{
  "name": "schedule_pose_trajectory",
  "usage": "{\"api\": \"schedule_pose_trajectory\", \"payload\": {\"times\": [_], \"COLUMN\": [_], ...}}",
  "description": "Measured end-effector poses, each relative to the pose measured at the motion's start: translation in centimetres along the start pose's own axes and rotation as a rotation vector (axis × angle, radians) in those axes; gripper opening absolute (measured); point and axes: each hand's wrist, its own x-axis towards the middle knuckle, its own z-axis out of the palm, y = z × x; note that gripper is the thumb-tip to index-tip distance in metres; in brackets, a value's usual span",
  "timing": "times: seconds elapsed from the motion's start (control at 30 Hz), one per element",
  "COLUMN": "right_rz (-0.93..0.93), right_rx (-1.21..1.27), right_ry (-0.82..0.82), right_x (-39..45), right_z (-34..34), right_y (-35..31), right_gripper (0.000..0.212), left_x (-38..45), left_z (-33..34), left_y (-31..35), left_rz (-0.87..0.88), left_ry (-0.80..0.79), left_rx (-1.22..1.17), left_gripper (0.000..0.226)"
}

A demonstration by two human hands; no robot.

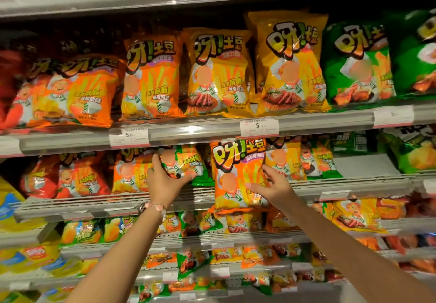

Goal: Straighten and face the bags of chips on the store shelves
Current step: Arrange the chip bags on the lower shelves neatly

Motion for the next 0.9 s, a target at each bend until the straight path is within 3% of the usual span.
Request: {"api": "schedule_pose_trajectory", "payload": {"times": [0.1, 0.17, 0.27, 0.4, 0.5, 0.53, 0.9], "right_rz": [-0.007, -0.012, -0.056, -0.089, -0.034, -0.04, -0.054], "right_rx": [-0.002, -0.021, -0.065, -0.159, -0.189, -0.203, -0.41], "right_ry": [0.016, 0.039, 0.08, 0.108, 0.055, 0.038, 0.056], "right_x": [0.0, 0.1, 0.1, 0.9, 1.7, 2.0, 8.1], "right_z": [0.1, 0.0, 0.4, 1.3, 2.5, 3.1, 12.9], "right_y": [-0.1, 0.1, -0.2, -0.8, -1.3, -1.5, -3.3], "right_gripper": [0.047, 0.055, 0.051, 0.049, 0.088, 0.091, 0.074], "left_x": [-0.2, -0.7, -1.6, -3.2, -4.5, -5.0, -7.1], "left_z": [-1.5, -2.6, -4.3, -6.9, -8.8, -9.5, -13.5], "left_y": [0.3, 0.4, 0.1, -0.6, -1.8, -2.3, -5.1], "left_rz": [-0.015, -0.014, 0.027, 0.061, 0.065, 0.061, -0.018], "left_ry": [-0.027, -0.031, -0.022, -0.029, -0.003, 0.006, 0.124], "left_rx": [-0.092, -0.12, -0.102, -0.065, -0.063, -0.061, -0.014], "left_gripper": [0.129, 0.124, 0.115, 0.118, 0.119, 0.119, 0.121]}}
